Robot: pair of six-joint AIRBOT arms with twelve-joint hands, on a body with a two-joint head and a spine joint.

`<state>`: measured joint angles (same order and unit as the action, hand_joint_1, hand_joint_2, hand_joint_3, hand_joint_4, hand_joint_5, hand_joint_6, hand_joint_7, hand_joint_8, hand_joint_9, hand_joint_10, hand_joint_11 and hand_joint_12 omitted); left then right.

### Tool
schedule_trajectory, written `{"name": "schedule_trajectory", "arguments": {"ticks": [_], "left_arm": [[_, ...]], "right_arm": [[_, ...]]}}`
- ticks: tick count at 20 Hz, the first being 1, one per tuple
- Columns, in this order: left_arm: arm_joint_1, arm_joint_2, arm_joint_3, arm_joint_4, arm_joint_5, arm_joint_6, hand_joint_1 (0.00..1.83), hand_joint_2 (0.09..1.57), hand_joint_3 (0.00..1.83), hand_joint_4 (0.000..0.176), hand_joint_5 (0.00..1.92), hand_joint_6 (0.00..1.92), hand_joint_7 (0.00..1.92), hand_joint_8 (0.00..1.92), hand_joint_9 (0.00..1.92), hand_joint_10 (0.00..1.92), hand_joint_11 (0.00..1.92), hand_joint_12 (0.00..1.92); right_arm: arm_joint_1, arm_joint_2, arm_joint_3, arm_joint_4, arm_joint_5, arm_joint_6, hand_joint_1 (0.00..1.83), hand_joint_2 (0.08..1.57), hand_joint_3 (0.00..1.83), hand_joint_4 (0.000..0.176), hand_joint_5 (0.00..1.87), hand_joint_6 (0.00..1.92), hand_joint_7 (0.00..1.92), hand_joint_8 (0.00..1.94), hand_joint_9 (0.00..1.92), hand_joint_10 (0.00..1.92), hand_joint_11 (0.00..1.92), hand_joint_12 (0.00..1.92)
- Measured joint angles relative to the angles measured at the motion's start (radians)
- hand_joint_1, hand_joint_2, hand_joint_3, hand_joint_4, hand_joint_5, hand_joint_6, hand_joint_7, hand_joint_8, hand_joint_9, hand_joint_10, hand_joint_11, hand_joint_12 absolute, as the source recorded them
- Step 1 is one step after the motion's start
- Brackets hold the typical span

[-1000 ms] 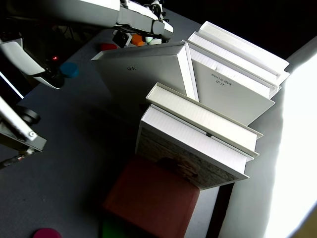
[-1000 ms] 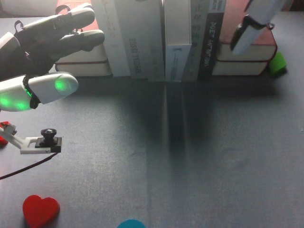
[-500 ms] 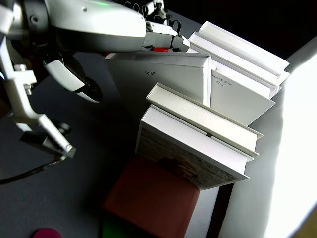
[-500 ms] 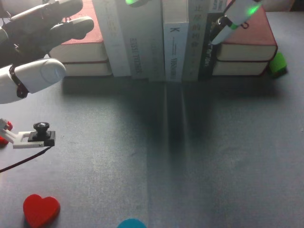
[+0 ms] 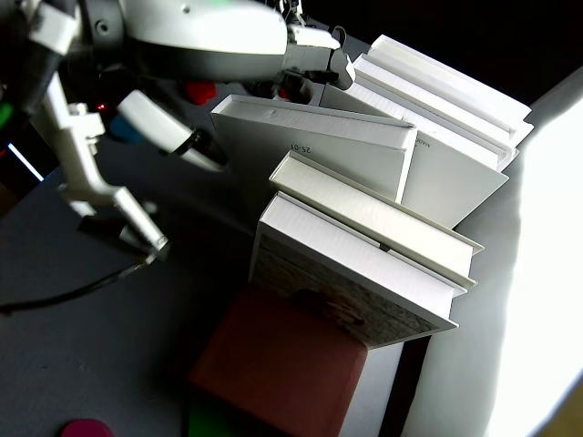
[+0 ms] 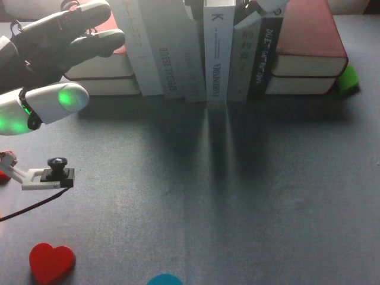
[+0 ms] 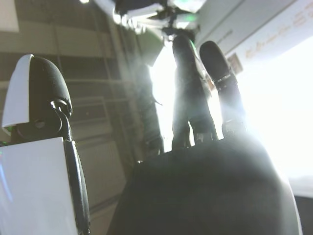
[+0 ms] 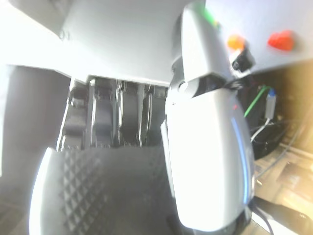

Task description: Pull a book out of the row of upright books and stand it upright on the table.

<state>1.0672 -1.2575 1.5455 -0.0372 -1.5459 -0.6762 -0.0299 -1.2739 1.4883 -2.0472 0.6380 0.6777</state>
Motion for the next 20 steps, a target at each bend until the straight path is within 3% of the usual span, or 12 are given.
{"name": "schedule_trajectory", "arguments": {"ticks": [1, 2, 6, 8, 9, 11, 14, 15, 16, 18, 19, 20], "left_arm": [[0.004, 0.000, 0.000, -0.007, -0.003, 0.000, 0.98, 0.95, 0.00, 0.054, 0.58, 0.00, 0.29, 0.01, 0.59, 0.01, 0.00, 1.31], [0.008, 0.000, 0.000, -0.008, -0.004, 0.000, 1.00, 0.95, 0.00, 0.048, 0.59, 0.00, 0.29, 0.01, 0.59, 0.01, 0.00, 1.31], [0.011, -0.006, 0.000, -0.009, -0.010, 0.000, 0.99, 0.94, 0.00, 0.058, 0.60, 0.01, 0.30, 0.01, 0.61, 0.02, 0.02, 1.31], [0.013, -0.006, 0.000, -0.006, -0.011, 0.000, 1.00, 0.94, 0.00, 0.048, 0.60, 0.01, 0.29, 0.00, 0.61, 0.02, 0.04, 1.32], [0.013, -0.006, 0.000, -0.007, -0.011, 0.000, 1.01, 0.94, 0.00, 0.048, 0.60, 0.01, 0.29, 0.00, 0.62, 0.03, 0.06, 1.33], [0.013, -0.010, 0.000, -0.010, -0.011, 0.000, 1.00, 0.94, 0.00, 0.057, 0.62, 0.01, 0.30, 0.00, 0.64, 0.03, 0.05, 1.39], [0.022, -0.011, -0.001, -0.006, -0.011, 0.000, 1.01, 0.91, 0.00, 0.061, 0.63, 0.01, 0.34, 0.01, 0.67, 0.04, 0.08, 1.37], [0.023, -0.011, -0.001, -0.008, -0.011, 0.000, 1.01, 0.92, 0.00, 0.053, 0.63, 0.01, 0.33, 0.00, 0.65, 0.03, 0.05, 1.36], [0.025, -0.011, -0.001, -0.014, -0.011, 0.000, 1.00, 0.92, 0.00, 0.054, 0.63, 0.01, 0.35, 0.01, 0.66, 0.03, 0.04, 1.37], [0.031, -0.011, -0.009, -0.026, -0.012, 0.000, 1.02, 0.91, 0.00, 0.065, 0.65, 0.02, 0.36, 0.01, 0.67, 0.03, 0.05, 1.37], [0.034, -0.011, -0.010, -0.022, -0.011, 0.000, 1.03, 0.92, 0.00, 0.062, 0.65, 0.02, 0.37, 0.01, 0.66, 0.03, 0.05, 1.38], [0.037, -0.013, -0.010, -0.017, -0.010, 0.001, 1.04, 0.93, 0.00, 0.056, 0.64, 0.01, 0.38, 0.01, 0.66, 0.02, 0.06, 1.36]], "right_arm": [[0.000, 0.000, 0.000, -0.005, 0.007, -0.008, 1.39, 1.09, 0.00, 0.000, 1.00, 0.88, 0.99, 0.87, 1.02, 1.16, 0.87, 1.36], [0.000, 0.001, 0.000, 0.004, 0.018, -0.013, 1.38, 1.10, 0.00, 0.000, 0.97, 0.79, 0.97, 0.99, 0.97, 1.26, 0.86, 1.45], [0.000, 0.007, -0.001, 0.024, 0.031, -0.013, 1.38, 1.11, 0.00, 0.000, 0.96, 0.84, 0.93, 1.05, 0.94, 1.30, 0.80, 1.50], [0.000, 0.007, -0.004, 0.031, 0.038, -0.016, 1.38, 1.10, 0.00, 0.000, 1.00, 0.83, 0.96, 0.98, 0.96, 1.26, 0.78, 1.48], [0.000, 0.008, -0.006, 0.031, 0.038, -0.016, 1.38, 1.12, 0.00, 0.000, 0.96, 0.80, 0.93, 1.08, 0.91, 1.36, 0.78, 1.61], [0.000, 0.014, -0.012, 0.046, 0.047, -0.020, 1.38, 1.11, 0.00, 0.000, 0.98, 0.86, 0.95, 1.00, 0.94, 1.28, 0.74, 1.55], [0.015, 0.066, -0.069, 0.071, 0.079, -0.020, 1.35, 1.20, 0.01, 0.000, 0.81, 1.08, 0.79, 1.29, 0.76, 1.54, 0.56, 1.85], [0.029, 0.089, -0.093, 0.071, 0.096, -0.019, 1.21, 1.21, 0.00, 0.000, 0.84, 1.14, 0.75, 1.41, 0.63, 1.44, 0.45, 1.89], [0.047, 0.113, -0.121, 0.073, 0.117, -0.008, 1.23, 1.18, 0.00, 0.000, 0.94, 0.89, 0.81, 1.47, 0.73, 1.53, 0.62, 1.91], [0.076, 0.143, -0.158, 0.064, 0.160, -0.001, 1.33, 1.23, 0.00, 0.000, 0.80, 1.11, 0.77, 1.41, 0.60, 1.65, 0.38, 1.86], [0.082, 0.152, -0.169, 0.048, 0.168, 0.001, 1.36, 1.14, 0.00, 0.000, 1.11, 0.70, 0.89, 1.18, 0.74, 1.43, 0.43, 1.75], [0.089, 0.163, -0.177, 0.029, 0.175, 0.002, 1.36, 1.17, 0.01, 0.000, 0.86, 0.95, 0.85, 1.30, 0.77, 1.44, 0.62, 1.67]]}}
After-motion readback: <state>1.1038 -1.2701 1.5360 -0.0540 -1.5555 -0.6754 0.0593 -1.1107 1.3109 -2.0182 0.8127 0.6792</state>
